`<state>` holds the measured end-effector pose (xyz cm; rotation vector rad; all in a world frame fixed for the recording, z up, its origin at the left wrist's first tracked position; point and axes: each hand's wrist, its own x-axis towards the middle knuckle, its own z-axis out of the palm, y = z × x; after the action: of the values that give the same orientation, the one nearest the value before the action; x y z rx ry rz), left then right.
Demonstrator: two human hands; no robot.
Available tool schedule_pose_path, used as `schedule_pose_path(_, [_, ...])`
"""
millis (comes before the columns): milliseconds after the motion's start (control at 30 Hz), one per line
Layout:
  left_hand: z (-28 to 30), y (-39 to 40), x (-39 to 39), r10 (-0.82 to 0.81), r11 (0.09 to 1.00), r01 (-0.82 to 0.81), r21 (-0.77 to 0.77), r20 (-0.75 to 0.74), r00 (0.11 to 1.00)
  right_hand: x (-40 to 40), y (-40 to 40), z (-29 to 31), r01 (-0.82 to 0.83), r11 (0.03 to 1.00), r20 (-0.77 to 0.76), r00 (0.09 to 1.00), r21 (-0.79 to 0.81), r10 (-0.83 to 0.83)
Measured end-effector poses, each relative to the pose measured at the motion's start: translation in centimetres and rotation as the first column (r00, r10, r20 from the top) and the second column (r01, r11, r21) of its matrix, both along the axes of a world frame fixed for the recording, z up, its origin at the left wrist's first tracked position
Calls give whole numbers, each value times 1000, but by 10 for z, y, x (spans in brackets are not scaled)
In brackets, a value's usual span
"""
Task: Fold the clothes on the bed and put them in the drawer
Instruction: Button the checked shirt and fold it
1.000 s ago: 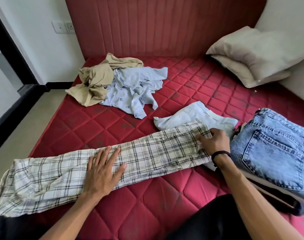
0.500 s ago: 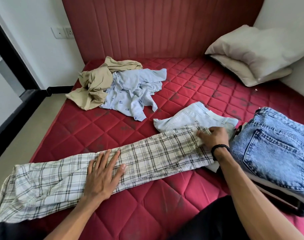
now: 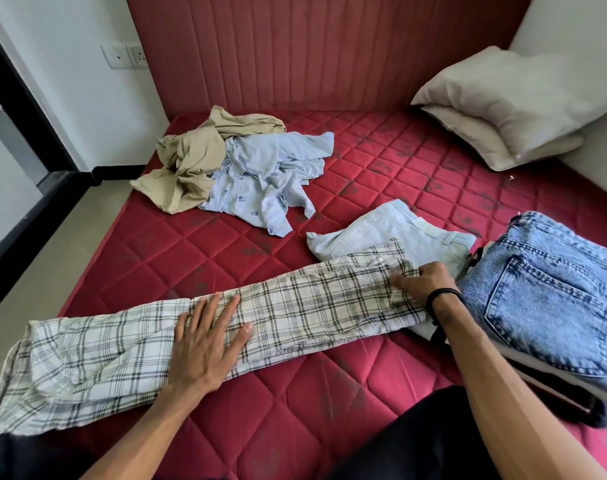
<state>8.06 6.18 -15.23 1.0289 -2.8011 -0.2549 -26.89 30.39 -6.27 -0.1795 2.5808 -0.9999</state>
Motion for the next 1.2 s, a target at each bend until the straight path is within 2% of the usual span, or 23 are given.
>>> schedule_pose_path(67, [0, 0, -1, -5, 1000, 5, 1, -2, 1000, 2, 1, 0, -22, 999, -70, 997, -44, 19])
schedule_pose_path(200, [-1, -1, 1, 0, 1000, 0, 1, -6, 1000, 12, -9, 16, -115, 970, -347, 937, -213, 35])
schedule_pose_path(333, [-1, 0, 2, 6, 1000, -6, -2, -18, 1000, 15, -20, 25, -147, 964, -448, 893, -221, 33])
schedule_pose_path(567, [-1, 0, 2, 0, 1000, 0, -5, -13, 1000, 3, -9, -4, -35, 998, -278, 960, -51, 20])
schedule_pose_path(700, [-1, 0, 2, -1, 1000, 1, -8, -12, 1000, 1, -8, -4, 43, 997, -126, 991, -70, -52])
schedule_pose_path(900, [-1, 0, 2, 4, 1000, -5, -10, -15, 1000, 6, -6, 9, 33, 988, -112, 992, -152, -50])
schedule_pose_path(1067, [-1, 1, 0, 3, 1000, -3, -17, -6, 1000, 11, -9, 2, 51, 997, -83, 995, 57, -46])
schedule_pose_path(1200, [-1, 0, 1, 4, 1000, -4, -28, -1, 1000, 10, -11, 1, 66, 992, -45, 997, 105, -62])
